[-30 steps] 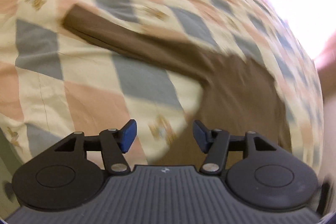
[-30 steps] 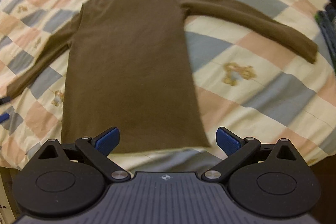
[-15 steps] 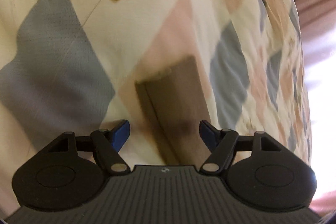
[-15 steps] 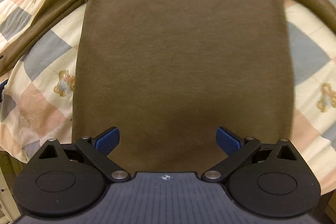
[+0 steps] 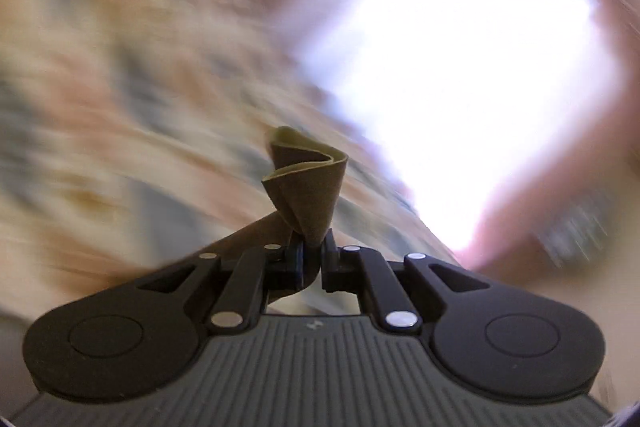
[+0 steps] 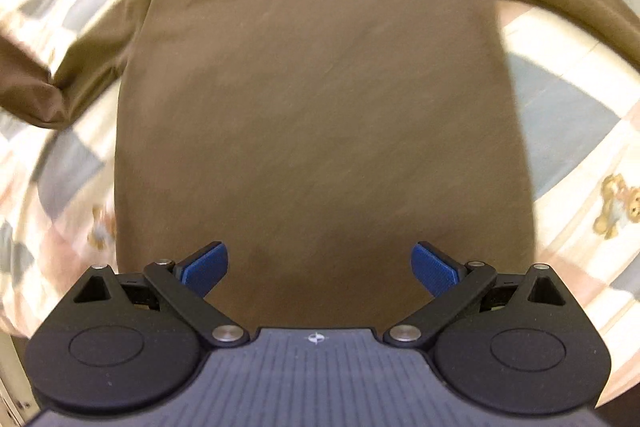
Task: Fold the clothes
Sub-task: 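Grasp a sleeve cuff with the left gripper and fold it across the body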
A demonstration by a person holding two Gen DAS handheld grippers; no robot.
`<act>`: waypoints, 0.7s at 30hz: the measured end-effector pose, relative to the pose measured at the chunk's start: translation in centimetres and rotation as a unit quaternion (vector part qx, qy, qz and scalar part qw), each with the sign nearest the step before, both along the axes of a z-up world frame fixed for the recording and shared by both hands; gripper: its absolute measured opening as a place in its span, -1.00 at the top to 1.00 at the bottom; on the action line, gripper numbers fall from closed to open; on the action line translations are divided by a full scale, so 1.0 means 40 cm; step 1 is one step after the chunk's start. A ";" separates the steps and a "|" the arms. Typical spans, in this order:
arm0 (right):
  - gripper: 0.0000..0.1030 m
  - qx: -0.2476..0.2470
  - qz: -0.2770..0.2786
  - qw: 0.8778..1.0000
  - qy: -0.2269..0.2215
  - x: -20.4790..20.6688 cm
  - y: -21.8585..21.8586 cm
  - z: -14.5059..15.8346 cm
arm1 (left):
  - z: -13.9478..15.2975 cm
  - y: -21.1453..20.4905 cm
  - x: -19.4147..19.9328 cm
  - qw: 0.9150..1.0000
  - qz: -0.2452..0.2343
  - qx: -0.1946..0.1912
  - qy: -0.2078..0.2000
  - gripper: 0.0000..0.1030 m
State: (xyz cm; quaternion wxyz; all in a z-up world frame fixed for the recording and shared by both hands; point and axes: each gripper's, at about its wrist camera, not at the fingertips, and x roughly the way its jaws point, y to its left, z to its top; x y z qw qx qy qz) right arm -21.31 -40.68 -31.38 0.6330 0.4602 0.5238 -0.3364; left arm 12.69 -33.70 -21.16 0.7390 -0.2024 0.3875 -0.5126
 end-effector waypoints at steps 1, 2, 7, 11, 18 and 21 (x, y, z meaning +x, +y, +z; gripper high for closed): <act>-0.96 -0.003 -0.009 1.000 -0.005 -0.022 -0.011 0.003 | -0.005 -0.064 -0.074 0.999 -0.041 -0.008 -0.007 0.90; -0.96 -0.006 -0.019 1.000 -0.011 -0.046 -0.022 0.005 | -0.017 -0.120 -0.141 0.997 -0.077 -0.013 -0.013 0.90; -0.95 -0.021 -0.071 0.997 -0.036 -0.182 -0.065 -0.001 | -0.189 -0.320 -0.447 0.968 -0.244 0.049 -0.041 0.66; -0.88 -0.037 -0.120 0.989 -0.078 -0.313 -0.124 -0.015 | -0.330 -0.319 -0.553 0.939 -0.293 0.179 -0.033 0.62; -0.49 -0.045 -0.236 0.936 -0.258 -0.424 -0.294 -0.028 | -0.256 -0.160 -0.496 0.932 -0.294 0.206 -0.058 0.53; -0.33 -0.026 -0.274 0.908 -0.316 -0.397 -0.356 -0.067 | -0.236 -0.128 -0.412 0.942 -0.238 0.228 -0.068 0.53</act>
